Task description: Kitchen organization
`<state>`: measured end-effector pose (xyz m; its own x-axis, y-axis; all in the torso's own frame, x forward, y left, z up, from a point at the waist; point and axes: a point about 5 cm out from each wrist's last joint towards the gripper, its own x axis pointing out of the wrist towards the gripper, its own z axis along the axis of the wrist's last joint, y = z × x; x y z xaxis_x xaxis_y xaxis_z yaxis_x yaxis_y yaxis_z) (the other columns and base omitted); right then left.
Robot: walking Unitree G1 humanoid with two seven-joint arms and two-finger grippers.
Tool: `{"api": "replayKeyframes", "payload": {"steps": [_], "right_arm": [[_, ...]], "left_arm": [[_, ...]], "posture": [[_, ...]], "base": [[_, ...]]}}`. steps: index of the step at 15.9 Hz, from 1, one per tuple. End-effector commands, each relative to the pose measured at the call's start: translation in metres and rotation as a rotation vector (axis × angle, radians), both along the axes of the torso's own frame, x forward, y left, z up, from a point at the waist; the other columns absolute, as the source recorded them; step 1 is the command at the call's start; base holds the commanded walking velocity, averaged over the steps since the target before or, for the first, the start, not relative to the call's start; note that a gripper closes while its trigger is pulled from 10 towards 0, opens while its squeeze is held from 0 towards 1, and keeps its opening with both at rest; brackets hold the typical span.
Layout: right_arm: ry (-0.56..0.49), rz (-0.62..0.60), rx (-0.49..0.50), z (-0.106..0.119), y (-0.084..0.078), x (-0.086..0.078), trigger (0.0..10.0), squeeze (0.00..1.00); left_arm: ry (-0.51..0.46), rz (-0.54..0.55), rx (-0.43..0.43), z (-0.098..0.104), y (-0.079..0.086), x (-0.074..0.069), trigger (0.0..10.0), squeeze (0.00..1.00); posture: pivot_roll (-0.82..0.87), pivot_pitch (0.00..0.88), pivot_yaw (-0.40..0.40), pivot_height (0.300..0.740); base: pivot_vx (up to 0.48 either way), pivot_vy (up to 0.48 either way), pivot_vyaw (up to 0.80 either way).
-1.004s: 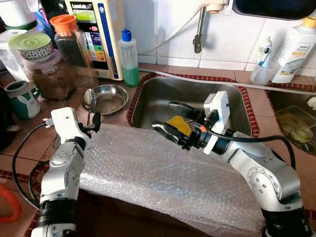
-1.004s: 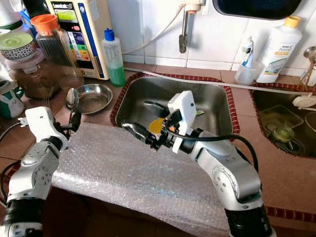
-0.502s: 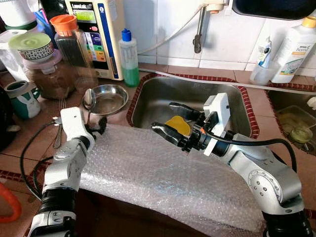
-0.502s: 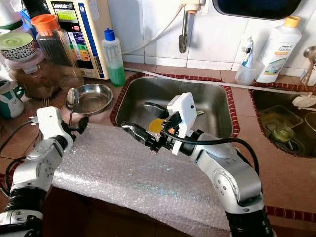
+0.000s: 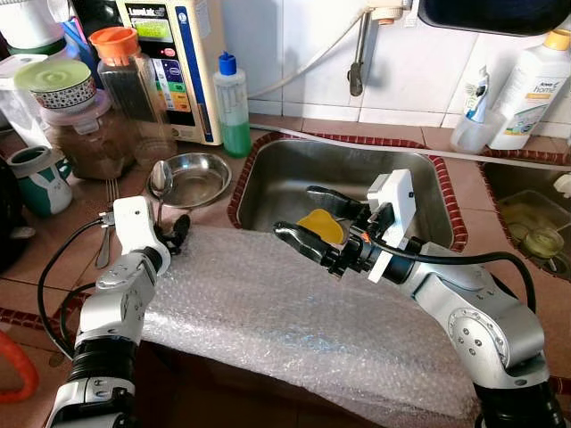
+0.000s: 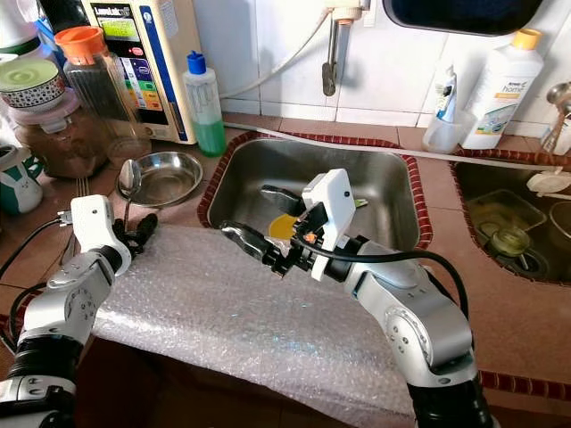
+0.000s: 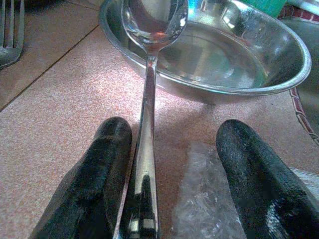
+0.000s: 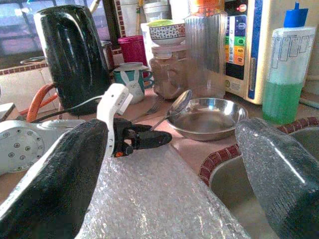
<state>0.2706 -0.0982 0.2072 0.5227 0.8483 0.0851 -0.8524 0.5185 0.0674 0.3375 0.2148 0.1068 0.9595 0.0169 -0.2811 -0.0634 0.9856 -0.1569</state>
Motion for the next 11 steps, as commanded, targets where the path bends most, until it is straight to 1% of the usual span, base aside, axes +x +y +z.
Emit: {"api": "replayKeyframes", "payload": {"steps": [1, 5, 8, 11], "right_arm": [[-0.024, 0.01, -0.001, 0.0037, 0.0028, -0.0008, 10.0, 0.0], [-0.024, 0.012, -0.004, 0.003, 0.0034, -0.0009, 10.0, 0.0], [-0.024, 0.008, -0.005, 0.0028, 0.0031, -0.0001, 10.0, 0.0], [-0.026, 0.006, -0.007, 0.0026, 0.0034, 0.0009, 10.0, 0.0]], "left_arm": [[0.026, 0.025, 0.017, -0.0036, 0.0085, -0.0016, 0.0, 0.0], [0.027, 0.036, 0.04, -0.0067, 0.0115, -0.0032, 0.0, 0.0], [0.019, 0.058, 0.073, -0.0076, 0.0142, -0.003, 0.0, 0.0], [0.012, 0.081, 0.088, -0.008, 0.0181, -0.0035, 0.0, 0.0]], "posture": [[0.02, 0.044, 0.073, 0.74], [0.02, 0.043, 0.071, 0.74], [0.02, 0.039, 0.07, 0.74], [0.02, 0.038, 0.071, 0.74]], "base": [[0.0, 0.0, 0.0], [0.0, 0.0, 0.0], [0.0, 0.0, 0.0], [0.0, 0.0, 0.0]]}}
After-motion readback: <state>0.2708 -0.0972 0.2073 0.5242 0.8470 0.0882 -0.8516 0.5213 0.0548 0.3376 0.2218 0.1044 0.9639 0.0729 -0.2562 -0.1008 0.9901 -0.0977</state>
